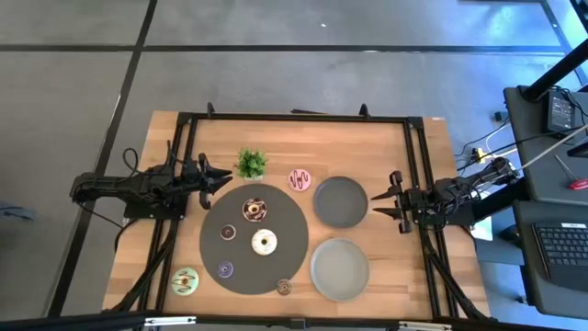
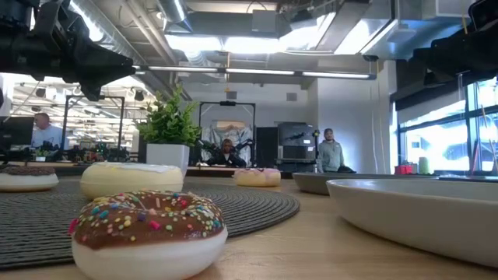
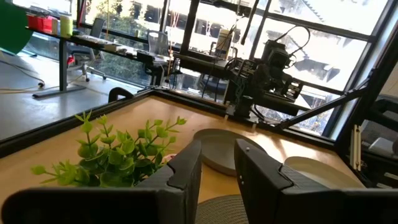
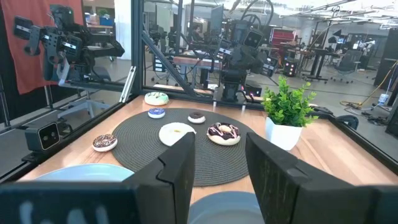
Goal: Pick & Place donuts
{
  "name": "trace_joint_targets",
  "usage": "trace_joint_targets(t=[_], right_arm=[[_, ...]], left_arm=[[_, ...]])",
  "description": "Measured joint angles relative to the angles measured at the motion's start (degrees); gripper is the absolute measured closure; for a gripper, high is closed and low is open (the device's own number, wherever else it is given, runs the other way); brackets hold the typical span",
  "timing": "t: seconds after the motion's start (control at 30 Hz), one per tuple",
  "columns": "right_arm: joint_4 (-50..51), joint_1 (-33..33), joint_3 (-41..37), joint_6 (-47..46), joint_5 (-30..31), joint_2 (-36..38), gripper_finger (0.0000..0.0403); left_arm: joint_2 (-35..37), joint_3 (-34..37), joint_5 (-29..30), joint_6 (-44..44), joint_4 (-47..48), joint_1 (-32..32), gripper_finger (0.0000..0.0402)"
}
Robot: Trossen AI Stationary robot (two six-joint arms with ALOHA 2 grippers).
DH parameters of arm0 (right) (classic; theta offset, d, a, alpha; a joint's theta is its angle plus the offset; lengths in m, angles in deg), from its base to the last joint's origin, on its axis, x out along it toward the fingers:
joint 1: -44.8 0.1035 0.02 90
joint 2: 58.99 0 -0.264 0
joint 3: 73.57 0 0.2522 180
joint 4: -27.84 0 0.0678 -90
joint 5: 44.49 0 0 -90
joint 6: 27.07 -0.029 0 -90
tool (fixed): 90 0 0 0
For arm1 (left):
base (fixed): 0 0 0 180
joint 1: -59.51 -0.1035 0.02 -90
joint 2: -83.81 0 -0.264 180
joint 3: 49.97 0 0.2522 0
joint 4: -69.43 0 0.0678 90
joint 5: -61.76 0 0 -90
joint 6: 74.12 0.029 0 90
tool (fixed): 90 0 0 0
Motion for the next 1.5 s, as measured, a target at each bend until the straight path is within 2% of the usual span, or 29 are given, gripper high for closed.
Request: trace_joint_targets(t=[0.97,1.17,1.27,1.4,1.5], right_arm=[[0.0,0.0,0.0,-0.8,0.0,0.0,0.0260],[-0.7,0.1,0.0,-12.0,-1.9,0.0,0.0260],[-0.6,0.1,0.0,-11.4,-2.1,0.0,0.0260],[-0.6,0.1,0.0,-10.5,-5.4,0.0,0.0258],[-0.9,0.1,0.0,-10.0,-6.4,0.0,0.0245]], left_arm=[[0.0,0.0,0.0,0.0,0.0,0.0,0.0311],[0.0,0.0,0.0,0.0,0.0,0.0,0.0308],[0.0,0.0,0.0,0.0,0.0,0.0,0.0310],[0.0,0.0,0.0,0.0,0.0,0.0,0.0311],[0.0,0.0,0.0,0.0,0.0,0.0,0.0308]])
